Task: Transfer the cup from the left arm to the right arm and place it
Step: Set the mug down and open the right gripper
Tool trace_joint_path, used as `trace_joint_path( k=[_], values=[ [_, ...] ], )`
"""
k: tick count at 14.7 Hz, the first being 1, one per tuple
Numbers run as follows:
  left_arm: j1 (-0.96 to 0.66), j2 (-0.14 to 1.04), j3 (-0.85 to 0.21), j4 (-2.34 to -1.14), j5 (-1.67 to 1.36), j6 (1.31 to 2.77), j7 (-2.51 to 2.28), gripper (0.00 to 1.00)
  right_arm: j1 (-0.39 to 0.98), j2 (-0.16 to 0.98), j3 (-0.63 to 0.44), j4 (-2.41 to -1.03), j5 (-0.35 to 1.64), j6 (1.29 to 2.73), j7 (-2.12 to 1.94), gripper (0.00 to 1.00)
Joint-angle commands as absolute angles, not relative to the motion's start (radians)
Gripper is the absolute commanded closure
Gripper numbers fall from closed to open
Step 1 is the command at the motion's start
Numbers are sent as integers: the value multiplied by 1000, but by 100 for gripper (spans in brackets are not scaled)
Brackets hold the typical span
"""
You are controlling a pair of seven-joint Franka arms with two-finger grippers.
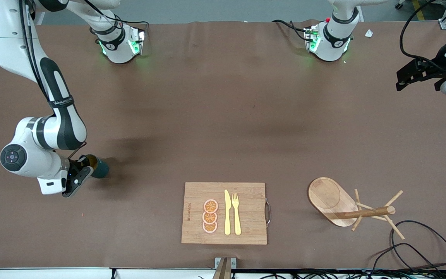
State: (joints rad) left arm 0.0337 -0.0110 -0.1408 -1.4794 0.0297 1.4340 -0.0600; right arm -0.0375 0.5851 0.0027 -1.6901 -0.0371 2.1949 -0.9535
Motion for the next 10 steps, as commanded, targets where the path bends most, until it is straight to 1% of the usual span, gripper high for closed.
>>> trace_joint_path(
  k=[1,2,6,7,10],
  values=[
    [49,-66,-143,-1563,12,1492,-43,0,-63,578,23,-1677,-18,2184,-968,0],
    [49,-72,-141,-1580,12,1511,-43,0,-61,566,23,-1674,-17,2181,-966,0],
    [48,-69,-141,-1577,11,1516,-44,0,-61,467,23,-1671,-17,2174,-905,0],
    [48,-68,-143,-1577,11,1516,-43,0,-61,434,23,-1671,-17,2148,-873,0],
    [48,-67,-143,-1577,-9,1513,-43,0,-60,310,23,-1670,-17,2002,-714,0]
  ],
)
